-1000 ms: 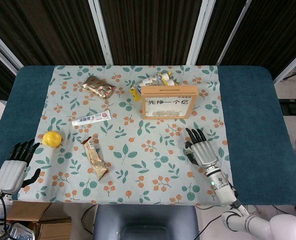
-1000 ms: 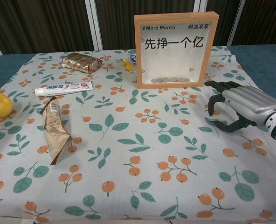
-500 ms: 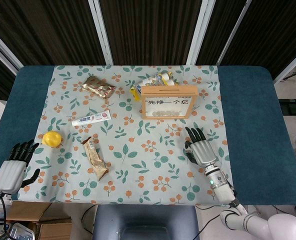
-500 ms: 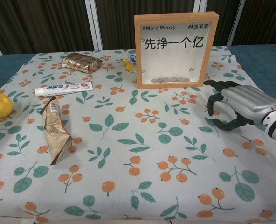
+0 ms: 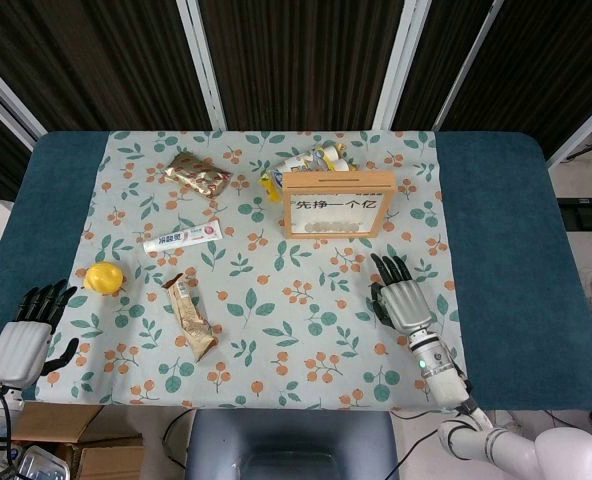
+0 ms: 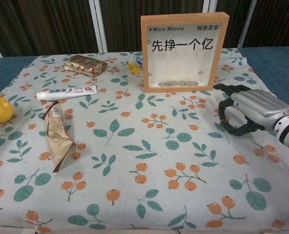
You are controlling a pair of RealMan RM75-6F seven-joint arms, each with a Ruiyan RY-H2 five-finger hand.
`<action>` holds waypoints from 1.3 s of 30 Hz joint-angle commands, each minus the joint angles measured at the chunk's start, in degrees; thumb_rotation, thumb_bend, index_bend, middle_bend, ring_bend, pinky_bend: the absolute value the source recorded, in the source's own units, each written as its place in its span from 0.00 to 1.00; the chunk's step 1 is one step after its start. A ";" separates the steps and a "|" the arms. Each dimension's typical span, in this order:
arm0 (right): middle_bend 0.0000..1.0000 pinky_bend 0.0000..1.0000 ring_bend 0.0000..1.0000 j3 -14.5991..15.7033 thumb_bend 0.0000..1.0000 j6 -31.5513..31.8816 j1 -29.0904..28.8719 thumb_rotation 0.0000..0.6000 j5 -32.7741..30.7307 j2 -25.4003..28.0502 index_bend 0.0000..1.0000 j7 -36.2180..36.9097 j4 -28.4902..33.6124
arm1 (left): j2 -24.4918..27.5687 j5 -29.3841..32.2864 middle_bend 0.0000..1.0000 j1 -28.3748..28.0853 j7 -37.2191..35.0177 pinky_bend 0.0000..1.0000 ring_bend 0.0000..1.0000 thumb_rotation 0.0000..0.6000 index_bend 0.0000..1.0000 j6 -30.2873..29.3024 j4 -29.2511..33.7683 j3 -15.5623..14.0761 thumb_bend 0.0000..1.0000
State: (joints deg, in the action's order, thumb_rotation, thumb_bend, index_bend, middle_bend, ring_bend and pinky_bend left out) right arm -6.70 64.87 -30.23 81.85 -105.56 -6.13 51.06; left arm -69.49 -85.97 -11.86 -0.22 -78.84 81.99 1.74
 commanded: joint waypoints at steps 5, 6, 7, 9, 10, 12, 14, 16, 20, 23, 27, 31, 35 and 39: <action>0.12 0.00 0.00 -0.17 0.61 0.77 0.16 1.00 0.13 0.45 0.70 0.20 0.51 | -0.05 -0.09 0.00 0.04 -0.04 0.00 0.00 1.00 0.00 -0.11 -0.10 -0.03 0.38; 0.12 0.00 0.00 -0.25 0.61 1.24 0.27 1.00 0.24 0.75 0.70 0.32 0.93 | -0.04 -0.07 0.00 0.07 -0.02 0.00 0.00 1.00 0.00 -0.13 -0.09 -0.04 0.38; 0.12 0.00 0.00 -0.37 0.61 1.74 0.35 1.00 0.37 1.07 0.70 0.47 1.37 | -0.01 -0.09 0.00 0.09 -0.02 0.00 0.00 1.00 0.00 -0.17 -0.04 -0.04 0.38; 0.12 0.00 0.00 -0.87 0.61 3.33 0.54 1.00 0.73 2.23 0.70 0.84 2.86 | 0.03 -0.09 0.00 0.12 0.01 0.00 0.00 1.00 0.00 -0.23 0.01 -0.03 0.38; 0.12 0.00 0.00 -1.21 0.61 4.20 0.62 1.00 0.91 2.91 0.70 0.91 3.72 | 0.05 -0.13 0.00 0.12 0.04 0.00 0.00 1.00 0.00 -0.27 0.05 -0.04 0.38; 0.12 0.00 0.00 -2.14 0.61 6.69 0.86 1.00 1.50 4.91 0.70 0.92 6.25 | 0.12 -0.26 0.00 0.13 0.08 0.00 0.00 1.00 0.00 -0.42 0.19 -0.03 0.38; 0.12 0.00 0.00 -3.07 0.61 9.01 1.13 1.00 2.03 7.02 0.70 0.64 8.94 | 0.17 -0.36 0.00 0.15 0.08 0.00 0.00 1.00 0.00 -0.51 0.31 -0.04 0.38; 0.12 0.00 0.00 -4.20 0.61 11.53 1.42 1.00 2.66 9.77 0.70 -0.08 12.49 | 0.24 -0.53 0.00 0.10 0.04 0.00 0.00 1.00 0.00 -0.58 0.43 -0.04 0.38; 0.12 0.00 0.00 -6.87 0.62 14.91 1.61 1.00 3.17 15.47 0.70 -3.06 20.35 | 0.35 -0.65 0.00 0.02 -0.09 0.00 0.00 1.00 0.00 -0.61 0.64 0.00 0.38; 0.12 0.00 0.00 -9.37 0.61 15.06 0.77 1.00 2.35 18.88 0.70 -6.03 25.33 | 0.48 -0.90 0.00 0.05 -0.27 0.00 0.00 1.00 0.00 -0.83 0.81 -0.03 0.38; 0.13 0.00 0.00 -13.88 0.62 13.11 -1.75 1.00 -1.18 21.26 0.71 -10.29 29.42 | 0.67 -1.34 0.00 0.18 -0.67 0.00 0.00 1.00 0.00 -1.36 1.00 -0.09 0.38; 0.13 0.00 0.00 -17.89 0.62 9.04 -5.50 1.00 -5.93 22.44 0.71 -15.00 31.46 | 0.74 -1.56 0.00 0.22 -0.89 0.00 0.00 1.00 0.00 -1.53 1.15 -0.16 0.38; 0.13 0.00 0.00 -21.10 0.62 4.07 -9.89 1.00 -12.49 22.23 0.71 -20.72 31.28 | 0.79 -1.85 0.00 0.28 -1.05 0.00 0.00 1.00 0.00 -1.75 1.23 -0.26 0.37; 0.13 0.00 0.00 -23.40 0.62 0.03 -14.81 1.00 -19.53 21.39 0.71 -27.52 30.60 | 0.91 -1.78 0.00 0.32 -0.84 0.00 0.00 1.00 0.00 -1.80 1.57 -0.23 0.38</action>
State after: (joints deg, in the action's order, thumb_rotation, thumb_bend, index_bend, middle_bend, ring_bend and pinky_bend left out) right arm -28.19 67.63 -41.83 66.00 -83.74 -29.91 81.94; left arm -68.58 -87.76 -11.54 -1.08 -80.64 83.54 1.51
